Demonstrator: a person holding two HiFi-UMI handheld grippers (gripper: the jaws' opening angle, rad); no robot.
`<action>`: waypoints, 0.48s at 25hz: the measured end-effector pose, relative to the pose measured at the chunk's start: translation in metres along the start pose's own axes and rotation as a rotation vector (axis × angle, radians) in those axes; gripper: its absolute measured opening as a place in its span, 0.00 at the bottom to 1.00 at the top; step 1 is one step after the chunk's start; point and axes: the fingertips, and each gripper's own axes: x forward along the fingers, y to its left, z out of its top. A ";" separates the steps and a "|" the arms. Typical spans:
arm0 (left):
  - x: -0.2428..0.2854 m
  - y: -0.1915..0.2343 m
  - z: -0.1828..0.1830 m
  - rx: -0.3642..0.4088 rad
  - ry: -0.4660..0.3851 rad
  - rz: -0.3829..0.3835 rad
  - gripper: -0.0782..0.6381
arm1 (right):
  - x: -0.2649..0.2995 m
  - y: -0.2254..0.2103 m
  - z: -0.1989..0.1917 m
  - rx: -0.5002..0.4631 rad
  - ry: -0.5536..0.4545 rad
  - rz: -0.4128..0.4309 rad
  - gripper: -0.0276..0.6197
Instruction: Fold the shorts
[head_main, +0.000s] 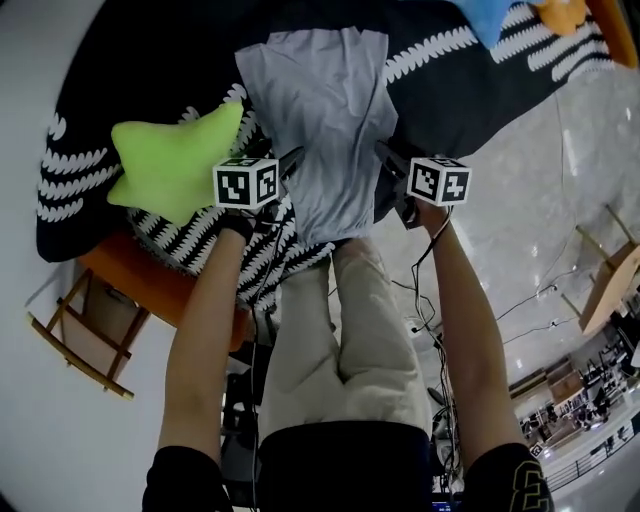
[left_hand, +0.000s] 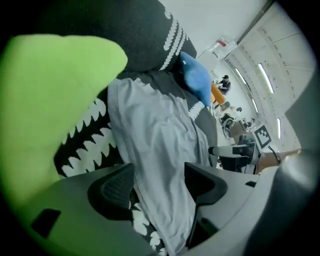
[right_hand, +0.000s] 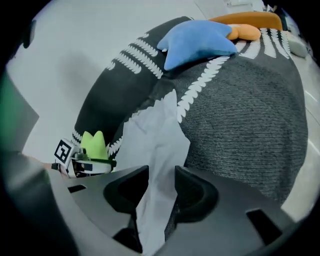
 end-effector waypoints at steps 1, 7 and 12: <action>0.006 0.001 -0.005 -0.023 0.006 0.012 0.56 | 0.011 0.004 -0.002 -0.004 0.014 -0.002 0.33; 0.043 -0.031 -0.023 -0.008 0.011 0.212 0.43 | 0.011 -0.035 -0.017 -0.163 0.138 -0.110 0.22; 0.053 -0.055 -0.010 0.006 0.058 0.197 0.37 | -0.013 -0.062 -0.003 -0.160 0.192 -0.080 0.20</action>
